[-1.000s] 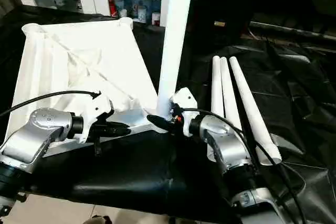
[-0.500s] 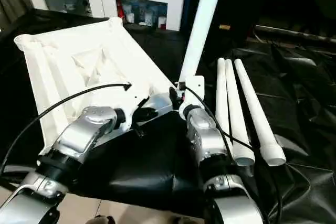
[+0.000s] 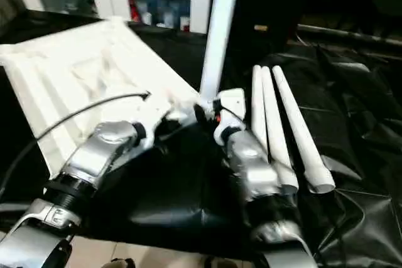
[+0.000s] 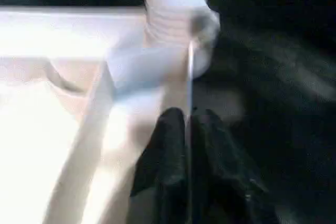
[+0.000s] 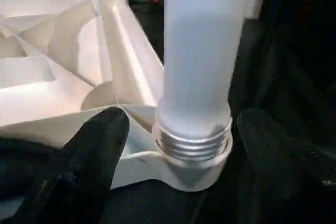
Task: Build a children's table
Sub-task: Insert table leg to table base
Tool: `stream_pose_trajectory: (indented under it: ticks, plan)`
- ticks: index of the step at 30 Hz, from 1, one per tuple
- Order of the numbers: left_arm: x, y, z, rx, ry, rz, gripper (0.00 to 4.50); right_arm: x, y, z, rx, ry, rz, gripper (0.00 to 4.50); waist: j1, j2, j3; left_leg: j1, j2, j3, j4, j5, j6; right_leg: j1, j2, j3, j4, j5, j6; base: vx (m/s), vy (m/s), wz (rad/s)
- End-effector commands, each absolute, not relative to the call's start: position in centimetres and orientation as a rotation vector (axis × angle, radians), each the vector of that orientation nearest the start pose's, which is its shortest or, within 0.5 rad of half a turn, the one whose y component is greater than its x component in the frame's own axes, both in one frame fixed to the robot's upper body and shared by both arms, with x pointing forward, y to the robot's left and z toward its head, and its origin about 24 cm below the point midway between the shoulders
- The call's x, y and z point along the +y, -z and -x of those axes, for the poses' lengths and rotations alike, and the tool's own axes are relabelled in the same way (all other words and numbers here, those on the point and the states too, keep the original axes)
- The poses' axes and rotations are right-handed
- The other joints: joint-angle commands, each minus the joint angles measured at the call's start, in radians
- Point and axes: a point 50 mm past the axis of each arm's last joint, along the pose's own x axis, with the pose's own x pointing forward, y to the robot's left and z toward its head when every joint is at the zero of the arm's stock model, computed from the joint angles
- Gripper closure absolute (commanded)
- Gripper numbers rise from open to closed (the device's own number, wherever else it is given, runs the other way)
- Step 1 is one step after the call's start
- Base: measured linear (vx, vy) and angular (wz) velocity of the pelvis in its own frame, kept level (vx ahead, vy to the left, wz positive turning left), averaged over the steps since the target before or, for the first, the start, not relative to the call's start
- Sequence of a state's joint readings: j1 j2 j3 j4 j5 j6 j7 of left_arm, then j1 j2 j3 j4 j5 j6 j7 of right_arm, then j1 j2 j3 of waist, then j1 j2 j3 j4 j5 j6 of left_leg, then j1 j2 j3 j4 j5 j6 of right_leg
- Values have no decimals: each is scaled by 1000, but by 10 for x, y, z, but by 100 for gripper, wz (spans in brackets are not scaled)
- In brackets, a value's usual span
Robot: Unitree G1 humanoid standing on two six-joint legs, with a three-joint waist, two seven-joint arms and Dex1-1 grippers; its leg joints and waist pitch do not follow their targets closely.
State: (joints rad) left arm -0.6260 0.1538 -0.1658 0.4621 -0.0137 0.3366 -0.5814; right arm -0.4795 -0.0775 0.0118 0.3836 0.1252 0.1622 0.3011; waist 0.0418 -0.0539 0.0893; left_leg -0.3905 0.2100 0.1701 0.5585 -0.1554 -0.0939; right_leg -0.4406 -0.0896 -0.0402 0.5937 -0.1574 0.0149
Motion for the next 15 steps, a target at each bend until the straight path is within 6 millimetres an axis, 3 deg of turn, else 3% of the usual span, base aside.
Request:
stream_pose_trajectory:
  ticks: [1, 2, 4, 5, 6, 7, 8, 9, 11, 12, 13, 14, 15]
  plan:
    - [98, -105, -352, 161, 717, -173, 358, -119, -74, -329, 101, -465, 9, 78, 8, 5, -69, 9, 3, 12, -56, -188, 44, 61, -19, 25, -61, -139, -166, 0, 0, 0]
    - [102, -112, -354, 130, 701, -167, 358, -121, -74, -326, 105, -480, 24, 78, 8, 3, -70, 5, 3, 12, -54, -155, 53, 67, -17, 23, -51, -68, -186, 66, 14, 0]
    - [115, -125, -358, 75, 634, -172, 348, -124, -74, -321, 117, -501, 26, 78, 9, 5, -76, 12, 2, 14, -47, -112, 71, 68, -16, 24, -43, 20, -213, 0, 0, 0]
    - [124, -131, -360, 61, 587, -181, 327, -126, -72, -319, 130, -510, 30, 78, 7, 4, -78, 9, -1, 15, -43, -76, 85, 73, -14, 24, -36, 76, -231, 0, 0, 0]
    - [124, -131, -360, 61, 587, -181, 327, -126, -72, -319, 130, -510, 30, 78, 8, 4, -76, 11, -1, 17, -42, -71, 92, 73, -14, 24, -37, 89, -237, 0, 0, 0]
    - [139, -136, -361, 68, 529, -204, 318, -126, -69, -316, 147, -528, 55, 78, 9, 9, -76, 13, -2, 17, -41, -75, 99, 74, -16, 24, -36, 80, -247, 0, 0, 0]
    - [149, -138, -361, 73, 486, -222, 311, -125, -68, -315, 156, -535, 64, 78, 8, 6, -74, 13, 0, 17, -42, -82, 99, 74, -17, 25, -38, 66, -246, 0, 0, 0]
    - [176, -142, -360, 88, 367, -277, 306, -123, -65, -312, 182, -555, 88, 78, 6, 11, -73, 13, 2, 16, -44, -103, 92, 74, -18, 24, -40, 31, -241, 0, 0, 0]
    - [176, -142, -360, 88, 367, -277, 295, -123, -65, -312, 182, -555, 88, 78, 3, 11, -72, 13, 2, 16, -46, -125, 77, 73, -18, 24, -43, -12, -230, 0, 0, 0]
    - [217, -148, -351, 102, 188, -351, 295, -118, -61, -312, 212, -554, 101, 78, 2, 14, -71, 16, 6, 14, -49, -155, 54, 72, -20, 24, -45, -68, -223, 0, 0, 0]
    - [228, -150, -348, 105, 142, -374, 295, -117, -61, -313, 220, -554, 102, 78, -4, -4, -72, 12, 6, 15, -50, -161, 49, 74, -18, 24, -46, -86, -215, 0, 0, 0]
    - [252, -154, -339, 119, 40, -434, 295, -113, -59, -313, 238, -553, 103, 78, -7, -4, -68, 14, 7, 14, -54, -192, 33, 71, -20, 23, -50, -165, -191, 0, 0, 0]
    - [264, -157, -333, 131, -9, -471, 295, -111, -57, -314, 249, -550, 108, 78, -9, 9, -66, 19, 8, 13, -57, -216, 15, 63, -21, 25, -56, -222, -175, 0, 0, 0]
